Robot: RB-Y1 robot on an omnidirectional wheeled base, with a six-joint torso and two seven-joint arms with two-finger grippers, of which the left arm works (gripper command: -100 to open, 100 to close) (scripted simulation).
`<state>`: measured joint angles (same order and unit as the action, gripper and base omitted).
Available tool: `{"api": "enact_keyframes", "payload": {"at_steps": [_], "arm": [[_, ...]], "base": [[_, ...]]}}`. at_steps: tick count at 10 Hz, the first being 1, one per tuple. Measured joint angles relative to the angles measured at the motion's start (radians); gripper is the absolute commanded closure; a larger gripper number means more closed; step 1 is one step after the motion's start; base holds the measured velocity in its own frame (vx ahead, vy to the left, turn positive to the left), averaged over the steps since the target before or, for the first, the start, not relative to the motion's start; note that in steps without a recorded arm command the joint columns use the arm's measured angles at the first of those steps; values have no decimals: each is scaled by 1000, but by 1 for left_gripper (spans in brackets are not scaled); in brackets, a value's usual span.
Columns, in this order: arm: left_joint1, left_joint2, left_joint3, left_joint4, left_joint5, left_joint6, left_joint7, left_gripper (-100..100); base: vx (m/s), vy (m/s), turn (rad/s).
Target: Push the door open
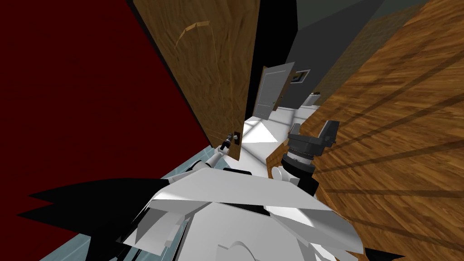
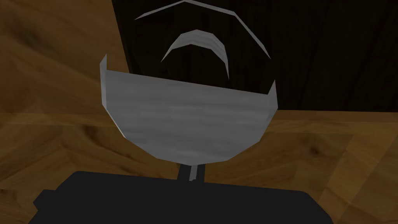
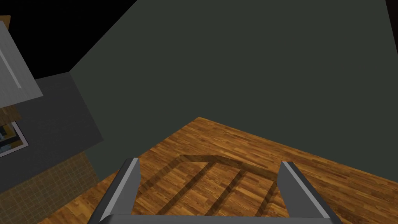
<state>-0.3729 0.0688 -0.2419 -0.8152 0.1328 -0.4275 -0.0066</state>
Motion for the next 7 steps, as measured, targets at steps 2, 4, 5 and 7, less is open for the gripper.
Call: {"api": "enact_keyframes", "payload": {"at_steps": [2, 4, 5, 7], "arm": [[2, 1, -2, -5, 19, -5, -23, -100], [2, 1, -9, -10, 19, 2, -15, -100], [1, 0, -12, -11, 19, 6, -13, -100], [2, -7, -22, -21, 21, 16, -7, -100]], "base": [[-131, 21, 6], [-207, 32, -3], [-242, 25, 2], [-260, 42, 2]]}}
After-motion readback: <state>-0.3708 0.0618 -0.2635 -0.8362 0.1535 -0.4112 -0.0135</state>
